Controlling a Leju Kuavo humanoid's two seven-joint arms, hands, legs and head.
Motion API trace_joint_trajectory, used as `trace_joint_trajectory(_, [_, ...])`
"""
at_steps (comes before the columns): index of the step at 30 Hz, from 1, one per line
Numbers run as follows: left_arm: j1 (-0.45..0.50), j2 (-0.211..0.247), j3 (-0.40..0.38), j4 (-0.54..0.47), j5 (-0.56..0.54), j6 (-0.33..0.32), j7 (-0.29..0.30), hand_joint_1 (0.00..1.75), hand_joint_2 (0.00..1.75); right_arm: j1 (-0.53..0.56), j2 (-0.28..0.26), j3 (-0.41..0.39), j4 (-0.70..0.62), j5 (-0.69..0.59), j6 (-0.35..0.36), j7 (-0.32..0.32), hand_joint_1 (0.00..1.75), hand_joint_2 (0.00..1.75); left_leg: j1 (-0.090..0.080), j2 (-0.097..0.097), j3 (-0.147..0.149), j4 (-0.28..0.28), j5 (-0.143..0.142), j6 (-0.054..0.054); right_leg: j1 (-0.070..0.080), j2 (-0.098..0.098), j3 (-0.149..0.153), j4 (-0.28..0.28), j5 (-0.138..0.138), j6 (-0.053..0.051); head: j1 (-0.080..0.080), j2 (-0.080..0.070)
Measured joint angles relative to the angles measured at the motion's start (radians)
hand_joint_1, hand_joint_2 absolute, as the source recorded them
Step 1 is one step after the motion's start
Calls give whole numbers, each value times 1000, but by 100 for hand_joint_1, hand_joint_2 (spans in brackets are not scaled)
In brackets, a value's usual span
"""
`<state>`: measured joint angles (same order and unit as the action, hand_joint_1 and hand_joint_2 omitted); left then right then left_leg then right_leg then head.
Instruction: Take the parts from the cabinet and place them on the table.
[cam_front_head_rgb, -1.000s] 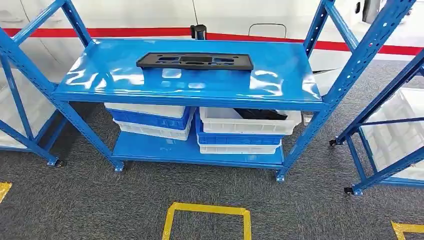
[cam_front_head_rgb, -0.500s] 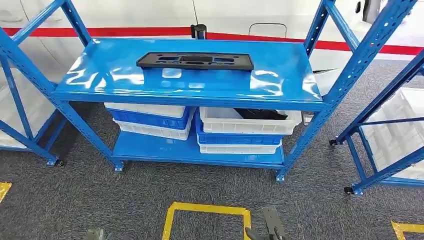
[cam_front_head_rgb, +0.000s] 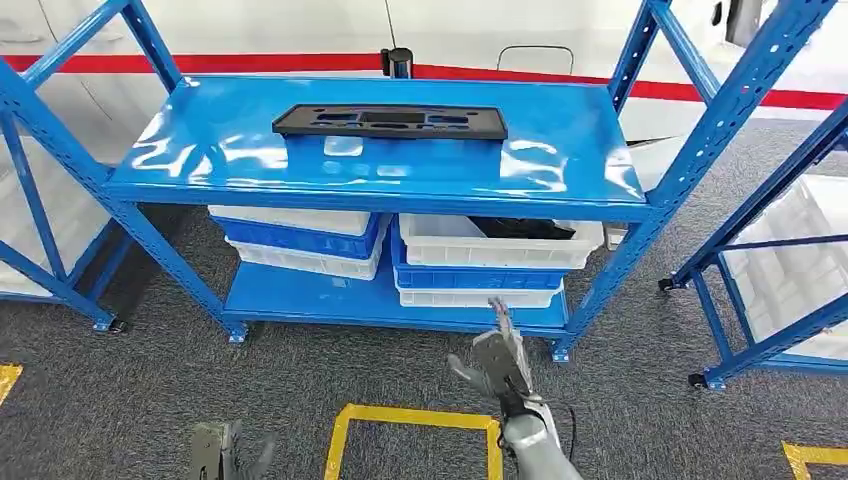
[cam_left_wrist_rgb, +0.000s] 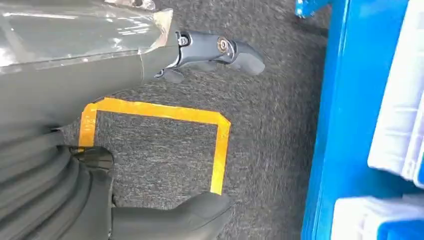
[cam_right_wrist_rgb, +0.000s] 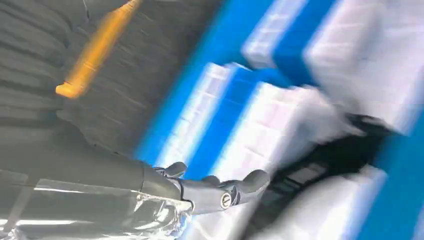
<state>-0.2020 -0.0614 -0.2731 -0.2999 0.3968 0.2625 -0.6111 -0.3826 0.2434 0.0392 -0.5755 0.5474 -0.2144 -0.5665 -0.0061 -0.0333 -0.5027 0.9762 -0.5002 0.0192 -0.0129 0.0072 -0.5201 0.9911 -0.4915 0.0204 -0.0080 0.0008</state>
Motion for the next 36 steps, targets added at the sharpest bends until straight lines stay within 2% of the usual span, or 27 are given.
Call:
trace_joint_trajectory(3, [-3, -3, 0, 1, -16, -4, 7, 0, 175, 2, -4, 38, -96, -3, -8, 3, 0, 175, 0, 0, -1, 0, 0, 0, 0, 0, -1, 0, 0, 0, 0, 0])
trace_joint_trajectory(4, [-4, -3, 0, 2, -21, -6, 9, 0, 0, 2, -8, 52, -136, -3, -10, 12, 0, 175, 0, 0, -1, 0, 0, 0, 0, 0, -1, 0, 0, 0, 0, 0])
trace_joint_trajectory(14, [-11, -12, 0, 8, -79, -31, 26, 0, 0, -7, -49, 171, -486, 3, -28, 97, 0, 175, 0, 0, -1, 1, 0, 0, 0, 0, -1, 0, 0, 0, 0, 0])
trace_joint_trajectory(24, [-21, -30, 0, 10, -163, -55, 49, 0, 0, -125, -73, 298, -787, 42, -16, 262, 0, 175, 0, 1, -2, 1, 0, 0, 0, 0, -1, 0, 0, 0, 0, 0])
trace_joint_trajectory(28, [-24, -35, 10, 11, -190, -64, 54, 0, 0, -212, -69, 355, -838, 55, 21, 342, 0, 175, 0, 1, -2, 1, 0, 0, 0, 0, -1, 0, 0, 0, 0, 0])
trace_joint_trajectory(36, [-29, -49, 56, 13, -218, -52, 50, 0, 0, -384, -19, 438, -834, 31, 144, 503, 0, 175, 0, 0, -2, 1, 0, 0, 0, 0, -1, 1, 0, 0, 0, 0])
